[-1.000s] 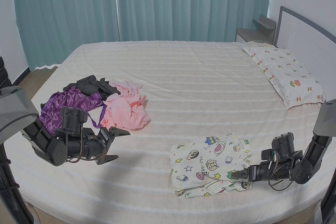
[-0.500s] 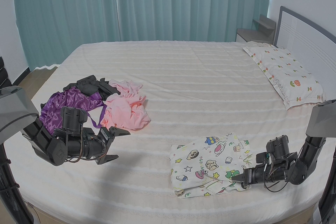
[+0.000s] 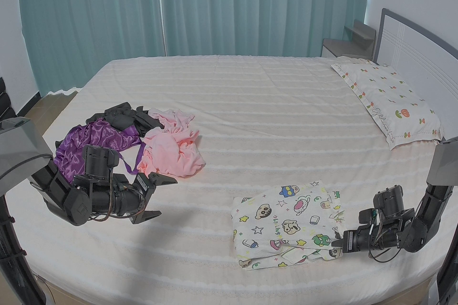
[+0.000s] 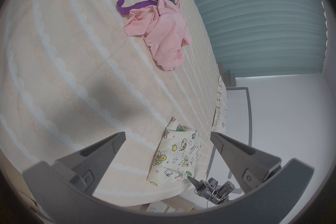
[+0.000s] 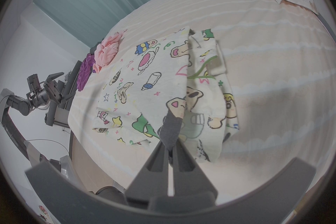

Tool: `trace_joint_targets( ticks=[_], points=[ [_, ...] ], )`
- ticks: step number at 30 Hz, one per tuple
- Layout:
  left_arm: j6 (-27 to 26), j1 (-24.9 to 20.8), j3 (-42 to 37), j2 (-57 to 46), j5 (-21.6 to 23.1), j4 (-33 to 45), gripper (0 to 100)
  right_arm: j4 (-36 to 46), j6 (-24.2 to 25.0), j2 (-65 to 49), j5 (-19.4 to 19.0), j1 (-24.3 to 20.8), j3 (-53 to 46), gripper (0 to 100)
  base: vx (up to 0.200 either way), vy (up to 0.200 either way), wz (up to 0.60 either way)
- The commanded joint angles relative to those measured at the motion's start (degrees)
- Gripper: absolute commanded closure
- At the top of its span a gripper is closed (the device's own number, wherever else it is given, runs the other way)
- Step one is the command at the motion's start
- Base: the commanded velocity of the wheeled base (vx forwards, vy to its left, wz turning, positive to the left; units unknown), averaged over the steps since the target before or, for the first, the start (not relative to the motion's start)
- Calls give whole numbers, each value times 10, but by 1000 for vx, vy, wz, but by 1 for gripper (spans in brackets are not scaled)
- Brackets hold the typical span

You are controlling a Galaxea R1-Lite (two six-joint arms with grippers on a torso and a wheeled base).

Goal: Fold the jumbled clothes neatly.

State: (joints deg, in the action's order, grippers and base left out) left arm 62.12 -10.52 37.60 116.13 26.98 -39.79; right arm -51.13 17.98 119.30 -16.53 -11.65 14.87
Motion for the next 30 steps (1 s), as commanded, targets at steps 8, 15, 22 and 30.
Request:
trace_joint_targets(
  ticks=[8,15,22,30],
  points=[
    [0,0,-1,0,0,0,0,1,-16,-1,0,20,-15,100,0,0,0],
    [0,0,-2,0,0,0,0,1,-18,9,2,20,-16,100,0,0,0],
    [-2,-10,-2,0,-11,0,0,0,-30,2,4,30,-27,100,0,0,0],
    [-47,-170,21,44,-137,2,0,-27,-51,-4,-4,74,-31,0,0,0,0]
  ],
)
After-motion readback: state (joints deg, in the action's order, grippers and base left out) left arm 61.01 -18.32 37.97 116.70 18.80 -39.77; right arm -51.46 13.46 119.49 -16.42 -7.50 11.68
